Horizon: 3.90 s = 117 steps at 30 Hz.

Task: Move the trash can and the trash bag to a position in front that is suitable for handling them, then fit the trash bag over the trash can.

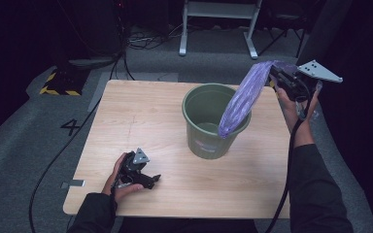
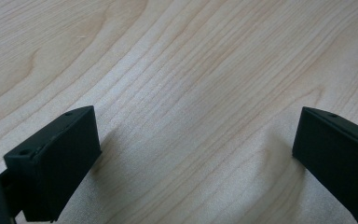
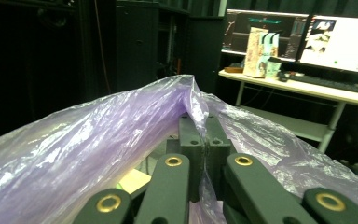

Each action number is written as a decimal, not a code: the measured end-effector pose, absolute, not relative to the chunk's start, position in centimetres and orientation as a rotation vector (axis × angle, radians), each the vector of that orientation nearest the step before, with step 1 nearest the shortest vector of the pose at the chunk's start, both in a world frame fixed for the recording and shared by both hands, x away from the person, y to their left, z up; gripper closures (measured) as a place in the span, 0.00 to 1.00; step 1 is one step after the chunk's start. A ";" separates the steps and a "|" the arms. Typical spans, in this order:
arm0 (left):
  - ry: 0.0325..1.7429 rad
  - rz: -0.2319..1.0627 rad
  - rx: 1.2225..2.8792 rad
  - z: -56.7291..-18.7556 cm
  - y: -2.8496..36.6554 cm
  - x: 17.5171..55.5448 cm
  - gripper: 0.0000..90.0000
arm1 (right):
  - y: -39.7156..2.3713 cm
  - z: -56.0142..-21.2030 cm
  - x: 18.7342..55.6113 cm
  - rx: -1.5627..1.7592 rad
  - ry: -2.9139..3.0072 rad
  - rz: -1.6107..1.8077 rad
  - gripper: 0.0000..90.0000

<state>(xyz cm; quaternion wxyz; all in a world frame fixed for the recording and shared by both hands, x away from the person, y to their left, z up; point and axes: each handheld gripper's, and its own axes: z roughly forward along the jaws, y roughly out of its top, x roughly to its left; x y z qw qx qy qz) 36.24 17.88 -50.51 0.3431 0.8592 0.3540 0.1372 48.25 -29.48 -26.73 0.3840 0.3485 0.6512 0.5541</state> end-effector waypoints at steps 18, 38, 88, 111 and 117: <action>0.922 0.357 2.232 -50.5 17.9 36.2 0.00 | -29.7 -27.3 48.6 0.901 1.653 1.406 1.00; 0.922 0.356 2.232 -50.5 17.9 36.2 0.00 | -26.8 -30.7 45.7 0.728 1.862 1.371 1.00; 0.719 0.478 1.987 -42.3 16.0 36.1 0.18 | -24.9 -32.8 40.1 0.599 2.100 1.355 0.70; 0.697 0.478 1.990 -41.9 15.4 36.1 0.18 | -25.6 -32.0 35.0 0.488 2.167 1.260 0.28; 0.691 0.476 2.001 -42.1 15.2 36.0 0.18 | -27.4 -32.3 33.7 0.519 2.134 1.257 0.27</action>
